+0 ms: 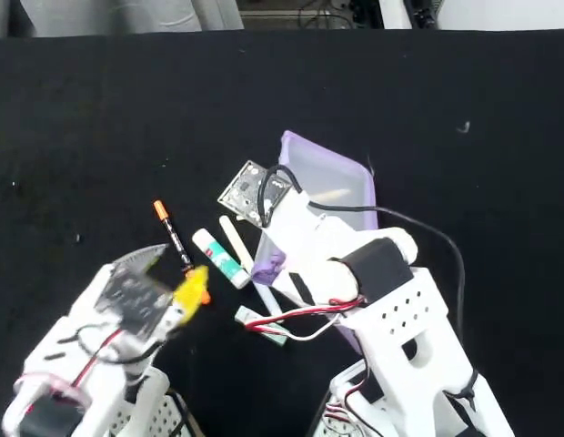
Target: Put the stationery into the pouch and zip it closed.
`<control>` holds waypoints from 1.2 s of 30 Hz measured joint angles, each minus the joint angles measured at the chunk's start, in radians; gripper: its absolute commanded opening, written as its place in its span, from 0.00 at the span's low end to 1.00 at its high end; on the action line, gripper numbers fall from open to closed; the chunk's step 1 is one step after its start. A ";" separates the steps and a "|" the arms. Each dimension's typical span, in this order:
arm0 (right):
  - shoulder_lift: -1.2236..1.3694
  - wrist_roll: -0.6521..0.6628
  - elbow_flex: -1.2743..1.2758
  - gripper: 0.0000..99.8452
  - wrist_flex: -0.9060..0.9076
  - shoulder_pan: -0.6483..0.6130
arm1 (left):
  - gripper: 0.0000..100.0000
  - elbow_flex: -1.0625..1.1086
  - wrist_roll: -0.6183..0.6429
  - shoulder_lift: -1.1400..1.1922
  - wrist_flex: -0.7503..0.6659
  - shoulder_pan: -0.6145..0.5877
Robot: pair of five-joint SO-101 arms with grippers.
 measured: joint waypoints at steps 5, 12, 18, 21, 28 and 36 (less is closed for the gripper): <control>0.000 0.000 0.000 0.01 0.000 0.000 | 0.29 0.213 0.000 0.002 -0.149 -0.002; 0.000 0.000 0.000 0.01 0.000 0.000 | 0.29 0.284 0.012 0.002 -0.222 0.009; 0.000 0.000 0.000 0.01 0.000 0.000 | 0.29 0.290 0.077 0.005 -0.250 0.063; 0.000 0.000 0.000 0.01 0.000 0.000 | 0.29 0.290 0.083 0.002 -0.250 0.118; 0.000 0.000 0.000 0.01 0.000 0.000 | 0.29 0.295 0.092 0.002 -0.299 0.180; 0.000 0.000 0.000 0.01 0.000 0.000 | 0.29 0.471 0.095 0.003 -0.509 0.180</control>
